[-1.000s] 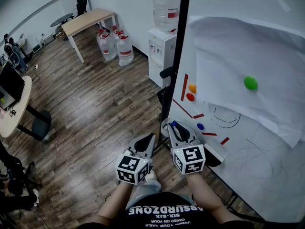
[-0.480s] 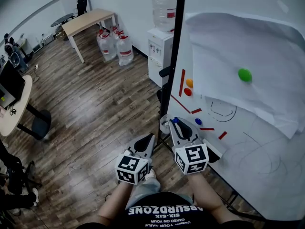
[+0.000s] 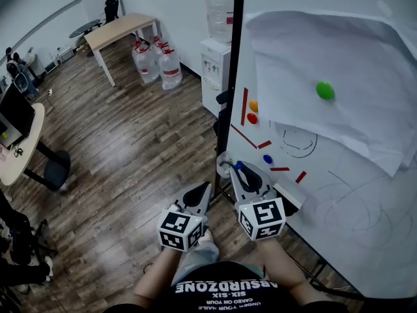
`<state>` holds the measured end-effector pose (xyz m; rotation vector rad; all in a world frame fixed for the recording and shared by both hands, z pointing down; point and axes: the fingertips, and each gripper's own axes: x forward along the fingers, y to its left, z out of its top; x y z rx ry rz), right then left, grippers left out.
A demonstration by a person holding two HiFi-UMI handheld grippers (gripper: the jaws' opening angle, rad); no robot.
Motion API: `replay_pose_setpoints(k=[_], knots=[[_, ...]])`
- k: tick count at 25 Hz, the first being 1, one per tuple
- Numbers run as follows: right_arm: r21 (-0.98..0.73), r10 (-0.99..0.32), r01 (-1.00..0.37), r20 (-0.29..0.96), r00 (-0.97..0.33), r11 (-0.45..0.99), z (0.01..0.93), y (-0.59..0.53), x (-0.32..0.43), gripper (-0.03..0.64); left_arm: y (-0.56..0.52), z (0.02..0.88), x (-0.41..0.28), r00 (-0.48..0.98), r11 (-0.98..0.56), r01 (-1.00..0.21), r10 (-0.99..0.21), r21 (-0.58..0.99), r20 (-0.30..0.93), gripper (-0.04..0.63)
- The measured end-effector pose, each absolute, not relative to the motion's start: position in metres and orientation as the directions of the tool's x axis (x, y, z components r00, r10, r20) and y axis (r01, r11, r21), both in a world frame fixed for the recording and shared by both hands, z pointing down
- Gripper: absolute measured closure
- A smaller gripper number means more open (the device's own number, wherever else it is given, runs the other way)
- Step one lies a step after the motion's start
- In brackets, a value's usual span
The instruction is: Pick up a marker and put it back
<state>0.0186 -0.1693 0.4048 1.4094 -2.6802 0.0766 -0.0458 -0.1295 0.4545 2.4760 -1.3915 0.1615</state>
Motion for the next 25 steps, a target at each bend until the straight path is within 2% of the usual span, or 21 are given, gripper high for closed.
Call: replay_pose_setpoints(k=[25], knots=[[-0.021, -0.800, -0.817, 0.192, -0.569, 0.576, 0.443, -0.125, 0.019, 0.551, -0.098, 0.456, -0.037, 0.537, -0.501, -0.842, -0.808, 0.199, 0.241, 0.588]])
